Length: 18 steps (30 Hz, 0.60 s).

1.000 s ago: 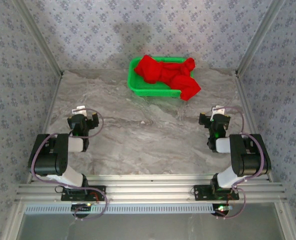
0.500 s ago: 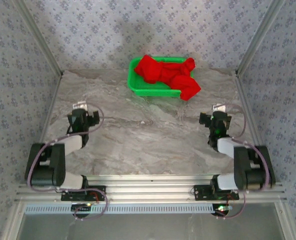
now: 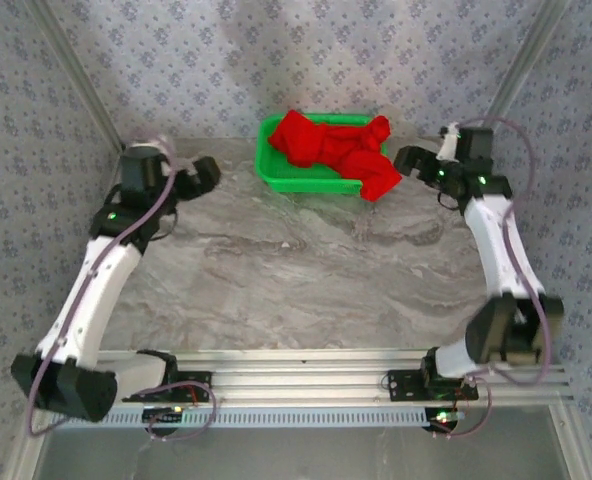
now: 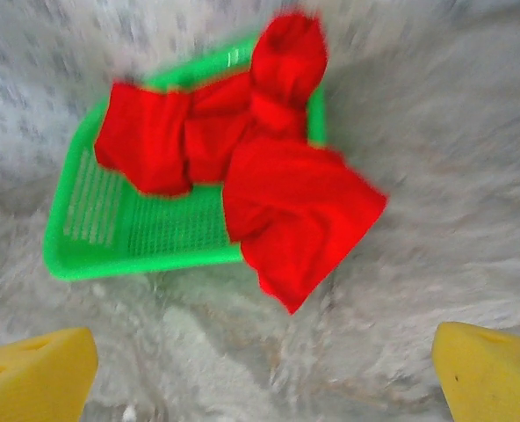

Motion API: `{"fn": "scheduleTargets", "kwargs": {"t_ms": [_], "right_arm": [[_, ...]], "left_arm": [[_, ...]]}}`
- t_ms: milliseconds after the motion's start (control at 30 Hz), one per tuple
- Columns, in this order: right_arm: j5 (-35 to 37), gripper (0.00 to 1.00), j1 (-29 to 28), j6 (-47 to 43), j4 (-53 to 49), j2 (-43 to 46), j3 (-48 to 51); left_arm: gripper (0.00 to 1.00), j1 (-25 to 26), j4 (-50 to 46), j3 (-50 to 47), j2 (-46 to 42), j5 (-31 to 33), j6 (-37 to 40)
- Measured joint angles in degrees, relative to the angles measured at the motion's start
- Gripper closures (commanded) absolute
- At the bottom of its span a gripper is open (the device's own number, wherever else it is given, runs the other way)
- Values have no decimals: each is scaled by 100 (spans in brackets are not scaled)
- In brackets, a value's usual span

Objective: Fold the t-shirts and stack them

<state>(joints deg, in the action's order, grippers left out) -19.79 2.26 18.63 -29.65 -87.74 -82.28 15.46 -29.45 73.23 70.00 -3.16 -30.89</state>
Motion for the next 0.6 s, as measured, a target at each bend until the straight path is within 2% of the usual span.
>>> {"fn": "scheduleTargets", "kwargs": {"t_ms": [100, 167, 333, 400, 467, 533, 600], "right_arm": [[-356, 3, -87, 133, -363, -1113, -514], [-507, 5, -144, 197, -566, -1718, -852], [-634, 8, -190, 516, -656, -2518, -1384], [-643, 14, -212, 643, -614, -2723, -1609], [-625, 30, -238, 824, -568, -2957, -1895], [-595, 57, -278, 986, -507, -3145, -2100], [-597, 73, -308, 1110, -444, -3263, -2192]], "left_arm": [[0, 317, -278, -20, 671, -428, -208], [1, 341, -291, 4, 1082, -638, -310], [0, 308, -319, 817, 2347, -920, -417], [0, 280, -264, 1263, 2850, -977, -439], [0, 234, -155, 1698, 3362, -1038, -520], [0, 168, -39, 2035, 3803, -1084, -640], [0, 120, -4, 2387, 4251, -1099, -763]]}}
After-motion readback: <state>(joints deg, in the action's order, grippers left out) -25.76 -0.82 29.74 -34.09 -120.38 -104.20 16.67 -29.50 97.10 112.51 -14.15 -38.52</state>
